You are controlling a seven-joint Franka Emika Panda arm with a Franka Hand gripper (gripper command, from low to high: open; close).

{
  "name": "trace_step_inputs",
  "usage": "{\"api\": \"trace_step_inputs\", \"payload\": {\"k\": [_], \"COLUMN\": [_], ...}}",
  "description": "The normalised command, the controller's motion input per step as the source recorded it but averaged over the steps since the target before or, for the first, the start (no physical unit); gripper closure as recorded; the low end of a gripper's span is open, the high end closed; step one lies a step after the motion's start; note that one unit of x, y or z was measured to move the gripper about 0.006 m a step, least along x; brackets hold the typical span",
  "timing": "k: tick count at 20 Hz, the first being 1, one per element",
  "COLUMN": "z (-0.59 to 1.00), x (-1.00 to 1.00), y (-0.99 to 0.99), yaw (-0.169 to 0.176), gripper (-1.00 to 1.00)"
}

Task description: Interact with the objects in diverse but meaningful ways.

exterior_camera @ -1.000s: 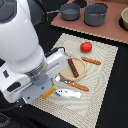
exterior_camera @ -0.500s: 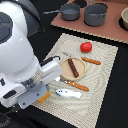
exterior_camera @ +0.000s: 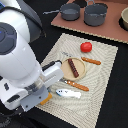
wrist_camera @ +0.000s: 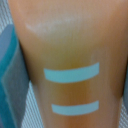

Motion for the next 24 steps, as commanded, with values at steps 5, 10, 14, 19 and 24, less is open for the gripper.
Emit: {"api": "trace_step_inputs", "payload": {"k": [5,10,14,19,24], "z": [0.27,0.67,0.68,0.71,0.55], "x": [0.00,-0.03,-0.03,0.06,0.46], "y": [0.04,0.14,0.19,0.62,0.85], "yaw": [0.000,0.000,0.000,0.014,0.022], "gripper": [-1.00,-1.00,-1.00,-1.00,-1.00]}}
